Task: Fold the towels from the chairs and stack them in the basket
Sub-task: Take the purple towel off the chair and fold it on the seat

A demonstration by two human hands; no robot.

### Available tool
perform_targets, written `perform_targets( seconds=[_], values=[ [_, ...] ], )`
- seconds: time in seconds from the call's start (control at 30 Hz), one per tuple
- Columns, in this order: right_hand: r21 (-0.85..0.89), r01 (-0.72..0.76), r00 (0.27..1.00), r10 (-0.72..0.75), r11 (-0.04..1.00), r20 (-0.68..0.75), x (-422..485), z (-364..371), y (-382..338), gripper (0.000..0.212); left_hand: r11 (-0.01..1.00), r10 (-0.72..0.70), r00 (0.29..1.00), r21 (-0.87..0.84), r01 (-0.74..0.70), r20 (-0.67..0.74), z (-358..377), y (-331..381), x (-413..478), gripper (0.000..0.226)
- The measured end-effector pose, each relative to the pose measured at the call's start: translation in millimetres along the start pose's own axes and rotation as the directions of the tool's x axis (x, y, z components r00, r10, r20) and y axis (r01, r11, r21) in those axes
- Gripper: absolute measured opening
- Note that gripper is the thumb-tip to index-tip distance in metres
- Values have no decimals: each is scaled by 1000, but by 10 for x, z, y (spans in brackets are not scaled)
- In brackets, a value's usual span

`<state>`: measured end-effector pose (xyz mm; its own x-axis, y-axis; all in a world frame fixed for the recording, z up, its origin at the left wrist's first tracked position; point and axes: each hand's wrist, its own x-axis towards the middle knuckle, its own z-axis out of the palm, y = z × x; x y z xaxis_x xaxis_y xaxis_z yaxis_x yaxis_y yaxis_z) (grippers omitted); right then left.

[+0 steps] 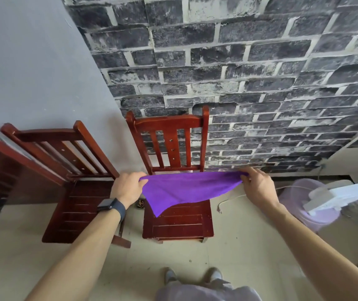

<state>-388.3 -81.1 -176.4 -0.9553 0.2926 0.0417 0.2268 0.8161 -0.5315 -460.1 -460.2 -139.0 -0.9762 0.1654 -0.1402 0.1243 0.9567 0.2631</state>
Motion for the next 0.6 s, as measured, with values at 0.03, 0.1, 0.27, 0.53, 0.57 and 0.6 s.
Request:
perform_targets(
  seconds=[0.03, 0.1, 0.27, 0.53, 0.57, 0.6],
  values=[
    [-18, -9, 1000, 9, 1000, 10, -59, 58, 7, 21, 998, -8, 1000, 61, 7, 4, 56, -82, -56, 23],
    [-66, -22, 998, 26, 998, 61, -209, 181, 14, 19, 985, -17, 999, 172, 12, 27, 199, -237, -190, 28],
    [-267, -29, 956, 104, 963, 274, -654, 590, 113, 19, 956, -105, 978, 289, 51, 178, 615, -559, -592, 28],
    [-343, -86, 872, 237, 936, 428, -805, 1021, 0, 20, 951, -66, 931, 306, -51, 359, 1048, -1091, -690, 35],
    [-345, -96, 874, 245, 934, 420, -761, 1060, -38, 20, 954, -64, 929, 297, -51, 366, 1073, -1143, -628, 35],
    [-348, -109, 878, 255, 931, 406, -702, 1108, -71, 20, 957, -75, 926, 288, -38, 371, 1087, -1184, -548, 35]
  ],
)
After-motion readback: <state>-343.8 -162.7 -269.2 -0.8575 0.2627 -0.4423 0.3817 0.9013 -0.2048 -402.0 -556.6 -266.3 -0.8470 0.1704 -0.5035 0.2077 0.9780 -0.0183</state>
